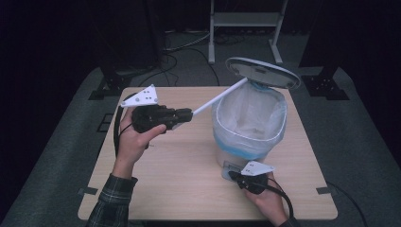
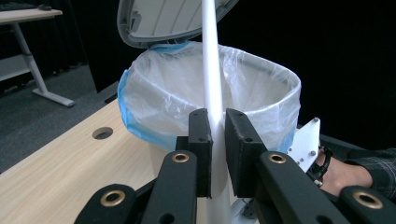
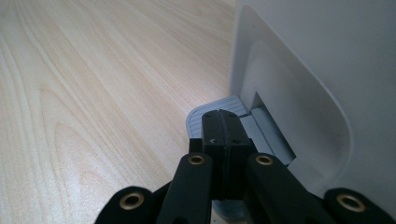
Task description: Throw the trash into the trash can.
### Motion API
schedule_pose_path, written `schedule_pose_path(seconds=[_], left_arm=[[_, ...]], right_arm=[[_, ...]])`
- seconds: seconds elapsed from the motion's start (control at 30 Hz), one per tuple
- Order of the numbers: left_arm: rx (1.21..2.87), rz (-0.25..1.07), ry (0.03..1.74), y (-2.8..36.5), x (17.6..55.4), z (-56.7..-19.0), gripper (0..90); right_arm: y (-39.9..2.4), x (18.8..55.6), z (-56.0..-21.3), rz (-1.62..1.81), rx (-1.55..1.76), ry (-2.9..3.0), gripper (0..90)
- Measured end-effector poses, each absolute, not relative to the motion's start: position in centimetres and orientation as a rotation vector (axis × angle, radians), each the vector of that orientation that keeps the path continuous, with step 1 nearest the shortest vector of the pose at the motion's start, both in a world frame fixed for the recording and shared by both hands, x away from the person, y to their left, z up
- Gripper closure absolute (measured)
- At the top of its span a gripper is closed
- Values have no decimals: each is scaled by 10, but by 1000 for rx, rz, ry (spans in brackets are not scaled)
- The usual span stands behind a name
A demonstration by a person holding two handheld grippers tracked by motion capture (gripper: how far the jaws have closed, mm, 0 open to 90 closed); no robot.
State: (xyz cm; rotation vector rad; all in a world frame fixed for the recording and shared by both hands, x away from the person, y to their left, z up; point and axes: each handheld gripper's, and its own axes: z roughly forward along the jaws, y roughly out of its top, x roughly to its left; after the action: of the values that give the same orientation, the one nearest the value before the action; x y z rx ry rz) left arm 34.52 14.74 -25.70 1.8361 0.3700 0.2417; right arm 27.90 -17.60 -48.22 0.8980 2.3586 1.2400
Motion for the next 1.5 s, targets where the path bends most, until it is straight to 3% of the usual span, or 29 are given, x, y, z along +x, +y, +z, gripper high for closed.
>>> schedule_pose_path(seconds=[0.83,1.5], left_arm=[[1930,226,292,88,369,-243,806],[1915,234,295,82,371,-239,790]], right_arm=[[-176,279,-482,1243,904,2361,898],[-176,279,-482,1243,899,2360,898]])
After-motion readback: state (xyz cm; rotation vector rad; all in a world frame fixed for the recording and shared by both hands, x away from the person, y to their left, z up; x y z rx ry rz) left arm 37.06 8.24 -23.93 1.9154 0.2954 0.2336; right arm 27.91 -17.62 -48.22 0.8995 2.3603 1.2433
